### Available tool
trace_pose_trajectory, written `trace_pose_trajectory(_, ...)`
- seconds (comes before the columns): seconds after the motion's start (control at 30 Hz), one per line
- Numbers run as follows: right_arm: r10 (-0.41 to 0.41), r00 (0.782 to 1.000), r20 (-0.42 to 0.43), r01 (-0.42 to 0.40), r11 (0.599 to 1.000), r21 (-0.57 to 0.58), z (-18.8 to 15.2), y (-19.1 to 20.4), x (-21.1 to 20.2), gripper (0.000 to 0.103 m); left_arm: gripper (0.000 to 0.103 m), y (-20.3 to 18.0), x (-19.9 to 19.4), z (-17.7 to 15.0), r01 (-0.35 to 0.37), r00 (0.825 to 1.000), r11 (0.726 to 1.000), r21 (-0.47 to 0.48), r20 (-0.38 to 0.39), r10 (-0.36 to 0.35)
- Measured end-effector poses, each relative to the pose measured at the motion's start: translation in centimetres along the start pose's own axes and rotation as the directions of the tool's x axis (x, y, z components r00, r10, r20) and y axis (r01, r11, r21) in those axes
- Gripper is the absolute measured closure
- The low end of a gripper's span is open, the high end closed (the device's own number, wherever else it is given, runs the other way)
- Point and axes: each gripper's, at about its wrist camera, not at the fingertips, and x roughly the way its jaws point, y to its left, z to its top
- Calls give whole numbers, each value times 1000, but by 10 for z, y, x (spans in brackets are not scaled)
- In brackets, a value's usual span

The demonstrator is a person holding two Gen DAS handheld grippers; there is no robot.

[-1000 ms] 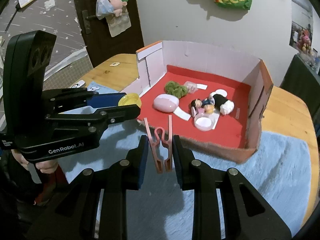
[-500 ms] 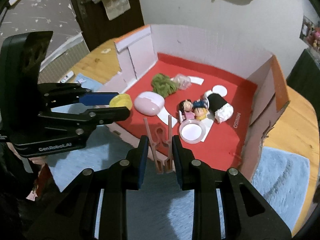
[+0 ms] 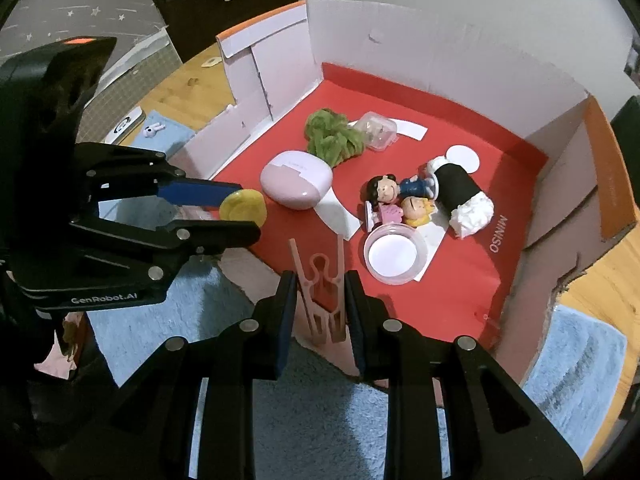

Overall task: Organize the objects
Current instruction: 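Carry the clothespin with the right tool while the left tool carries the yellow cap into the box, then lower and release the clothespin with the right tool while the left tool releases the yellow cap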

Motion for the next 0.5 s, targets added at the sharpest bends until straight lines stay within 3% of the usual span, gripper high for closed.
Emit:
trace_pose_trajectory(0.33, 73, 994, -78, -70, 997, 33, 9, -7, 14, 80, 72, 1, 14, 5, 4, 998, 1000, 15, -56, -3)
trace_pose_trajectory(0.5, 25, 994, -102, -20, 999, 48, 13, -17, 20, 80, 72, 5, 18, 9, 10, 998, 1000, 2, -64, -10)
